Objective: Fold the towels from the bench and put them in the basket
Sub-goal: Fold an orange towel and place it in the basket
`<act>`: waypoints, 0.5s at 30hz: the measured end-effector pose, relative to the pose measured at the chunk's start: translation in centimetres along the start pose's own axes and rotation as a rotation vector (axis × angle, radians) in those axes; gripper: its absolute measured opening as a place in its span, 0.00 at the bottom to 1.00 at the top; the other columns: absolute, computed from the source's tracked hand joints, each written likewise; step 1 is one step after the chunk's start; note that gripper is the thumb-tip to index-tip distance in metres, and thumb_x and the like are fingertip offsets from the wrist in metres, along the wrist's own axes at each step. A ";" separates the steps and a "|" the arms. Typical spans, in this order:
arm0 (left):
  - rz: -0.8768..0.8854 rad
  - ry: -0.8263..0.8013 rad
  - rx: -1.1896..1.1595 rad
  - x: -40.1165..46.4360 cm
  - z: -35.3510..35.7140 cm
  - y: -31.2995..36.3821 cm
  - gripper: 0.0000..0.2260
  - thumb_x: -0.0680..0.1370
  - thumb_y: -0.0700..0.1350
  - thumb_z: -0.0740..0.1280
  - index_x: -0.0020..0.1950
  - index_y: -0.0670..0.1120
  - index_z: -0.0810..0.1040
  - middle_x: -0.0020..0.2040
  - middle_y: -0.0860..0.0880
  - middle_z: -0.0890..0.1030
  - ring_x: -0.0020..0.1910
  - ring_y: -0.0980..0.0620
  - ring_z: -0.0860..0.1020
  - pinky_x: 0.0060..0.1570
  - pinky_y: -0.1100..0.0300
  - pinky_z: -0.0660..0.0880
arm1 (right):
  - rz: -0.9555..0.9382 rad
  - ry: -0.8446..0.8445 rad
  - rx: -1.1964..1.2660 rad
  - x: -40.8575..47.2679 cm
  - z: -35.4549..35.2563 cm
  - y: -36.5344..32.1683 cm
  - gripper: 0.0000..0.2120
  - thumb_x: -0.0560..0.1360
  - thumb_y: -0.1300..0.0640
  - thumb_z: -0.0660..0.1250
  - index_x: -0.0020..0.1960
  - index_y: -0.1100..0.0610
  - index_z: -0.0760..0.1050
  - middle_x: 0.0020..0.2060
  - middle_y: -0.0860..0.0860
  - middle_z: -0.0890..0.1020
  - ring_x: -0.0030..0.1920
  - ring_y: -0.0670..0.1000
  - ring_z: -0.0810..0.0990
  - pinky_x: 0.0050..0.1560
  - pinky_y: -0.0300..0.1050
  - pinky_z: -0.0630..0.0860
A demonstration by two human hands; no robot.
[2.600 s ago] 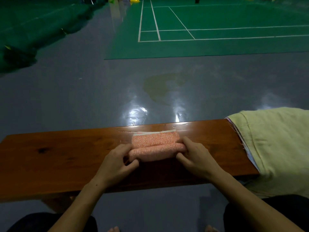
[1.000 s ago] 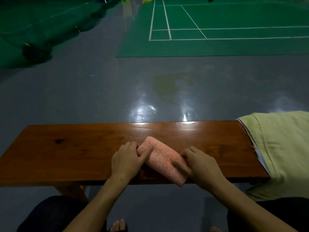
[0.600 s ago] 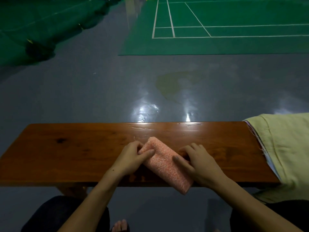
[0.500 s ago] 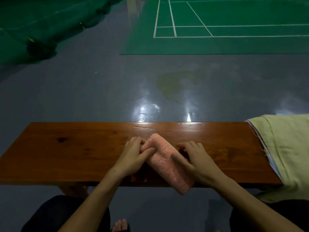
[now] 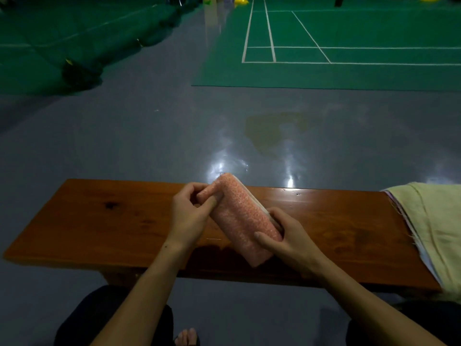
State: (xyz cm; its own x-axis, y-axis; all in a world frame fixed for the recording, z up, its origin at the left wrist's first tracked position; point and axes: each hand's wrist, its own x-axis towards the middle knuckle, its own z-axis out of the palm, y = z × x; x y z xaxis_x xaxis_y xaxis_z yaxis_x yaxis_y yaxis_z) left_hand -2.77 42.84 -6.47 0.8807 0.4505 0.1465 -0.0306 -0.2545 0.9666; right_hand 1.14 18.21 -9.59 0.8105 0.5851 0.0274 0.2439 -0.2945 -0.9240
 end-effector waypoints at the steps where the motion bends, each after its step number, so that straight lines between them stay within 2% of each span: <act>1: -0.002 0.033 -0.001 0.1 -0.4 0.2 0.10 0.75 0.48 0.79 0.52 0.46 0.84 0.47 0.50 0.85 0.48 0.55 0.84 0.46 0.59 0.81 | -0.029 0.017 -0.013 0.1 0.2 -0.3 0.20 0.78 0.49 0.75 0.67 0.50 0.74 0.58 0.45 0.81 0.57 0.48 0.84 0.47 0.49 0.87; 4: -0.013 0.133 -0.050 0.1 -1.8 1.3 0.14 0.72 0.48 0.82 0.51 0.44 0.84 0.47 0.49 0.86 0.46 0.55 0.85 0.46 0.57 0.84 | -0.125 0.080 -0.028 0.2 1.0 -1.5 0.22 0.78 0.56 0.75 0.70 0.53 0.74 0.58 0.46 0.80 0.54 0.47 0.84 0.44 0.45 0.86; 9: 0.006 0.229 -0.128 -1.2 -5.7 2.6 0.17 0.71 0.49 0.81 0.53 0.42 0.83 0.49 0.48 0.86 0.48 0.55 0.85 0.48 0.56 0.84 | -0.264 0.209 -0.085 0.5 3.2 -4.5 0.20 0.76 0.58 0.76 0.67 0.55 0.78 0.53 0.44 0.82 0.50 0.46 0.84 0.43 0.41 0.84; 12: 0.008 0.320 -0.159 -2.8 -9.4 2.7 0.17 0.71 0.49 0.81 0.53 0.43 0.83 0.49 0.48 0.87 0.49 0.53 0.86 0.50 0.51 0.85 | -0.325 0.173 -0.073 0.7 5.6 -6.9 0.19 0.76 0.60 0.77 0.66 0.55 0.80 0.53 0.44 0.84 0.50 0.46 0.84 0.44 0.44 0.85; 15: 0.020 0.395 -0.182 -4.6 -13.8 2.7 0.15 0.71 0.48 0.81 0.53 0.43 0.84 0.49 0.48 0.87 0.51 0.50 0.86 0.52 0.48 0.85 | -0.398 0.127 -0.104 1.2 8.9 -9.4 0.16 0.74 0.58 0.77 0.60 0.51 0.81 0.49 0.41 0.84 0.47 0.46 0.84 0.43 0.44 0.83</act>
State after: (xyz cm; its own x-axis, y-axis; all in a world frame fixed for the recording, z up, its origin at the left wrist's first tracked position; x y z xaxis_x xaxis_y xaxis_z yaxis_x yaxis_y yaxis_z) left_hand -13.50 51.90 -1.60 0.6318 0.7486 0.2010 -0.1600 -0.1278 0.9788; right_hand -4.93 28.40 -4.30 0.7001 0.5725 0.4267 0.5978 -0.1432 -0.7888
